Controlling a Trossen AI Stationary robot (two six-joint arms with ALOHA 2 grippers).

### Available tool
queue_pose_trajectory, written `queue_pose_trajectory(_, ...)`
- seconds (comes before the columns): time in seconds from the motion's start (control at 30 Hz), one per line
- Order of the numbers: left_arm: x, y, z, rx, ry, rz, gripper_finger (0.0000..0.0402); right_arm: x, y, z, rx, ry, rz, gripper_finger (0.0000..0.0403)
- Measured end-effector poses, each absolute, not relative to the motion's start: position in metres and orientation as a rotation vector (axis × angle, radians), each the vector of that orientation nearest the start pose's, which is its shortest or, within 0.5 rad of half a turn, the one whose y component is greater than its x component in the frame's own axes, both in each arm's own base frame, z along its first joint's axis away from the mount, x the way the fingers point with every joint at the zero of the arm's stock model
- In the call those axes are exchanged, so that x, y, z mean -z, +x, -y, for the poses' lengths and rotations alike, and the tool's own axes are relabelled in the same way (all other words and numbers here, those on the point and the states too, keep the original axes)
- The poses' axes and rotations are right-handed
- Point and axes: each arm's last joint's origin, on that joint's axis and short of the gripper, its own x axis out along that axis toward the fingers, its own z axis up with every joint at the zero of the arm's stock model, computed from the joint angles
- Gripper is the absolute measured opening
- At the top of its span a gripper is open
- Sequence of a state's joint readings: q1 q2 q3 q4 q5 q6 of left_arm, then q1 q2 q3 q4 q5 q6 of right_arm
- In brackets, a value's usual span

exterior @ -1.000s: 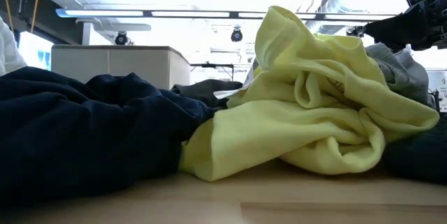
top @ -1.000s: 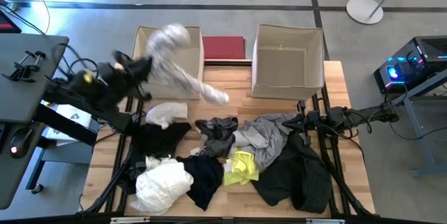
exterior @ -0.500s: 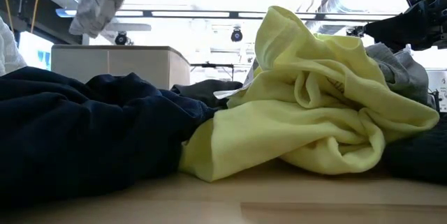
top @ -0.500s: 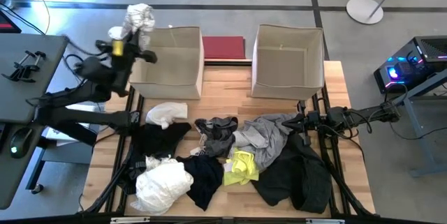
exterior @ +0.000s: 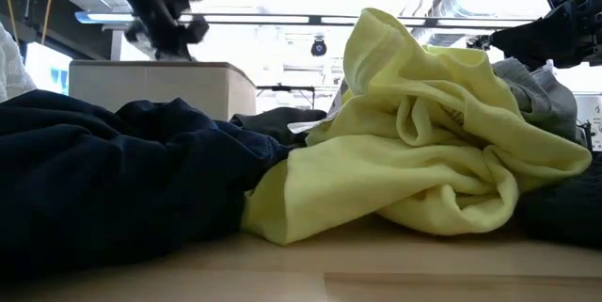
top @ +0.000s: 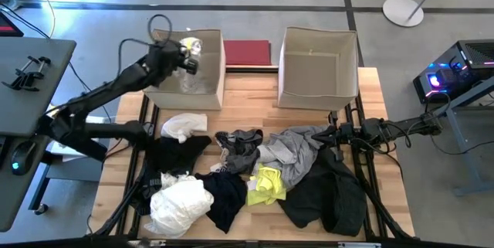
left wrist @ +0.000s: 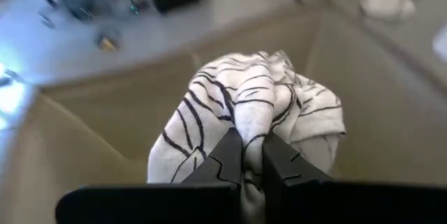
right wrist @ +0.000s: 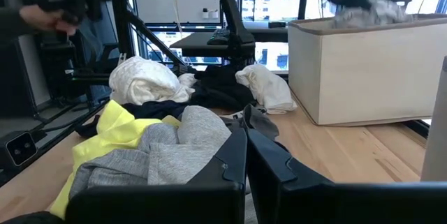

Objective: Sort clothes
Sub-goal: Put the white shirt into the left brown laundry organizer

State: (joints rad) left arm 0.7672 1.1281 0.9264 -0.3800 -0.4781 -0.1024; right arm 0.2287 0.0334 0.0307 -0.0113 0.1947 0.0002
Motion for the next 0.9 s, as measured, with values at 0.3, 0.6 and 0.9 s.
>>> queue_pose_trajectory(0.3,-0.23,0.179,-0.219,-1.087,-0.439,-0.789,0.0001,-0.17,0.096,-0.017,-0.034,-0.003,-0.014,0.0)
queue_pose_trajectory(0.6,-0.179,0.178,-0.239,-1.134,-0.577,-0.976,0.0011,-0.17,0.096,-0.017,-0.031,-0.003,-0.014,0.0)
queue_pose_trajectory(0.9,-0.229,0.176,-0.242,-1.062,-0.63,-0.916,0.0141,-0.17,0.096,-0.017,-0.031,-0.003,-0.014,0.0)
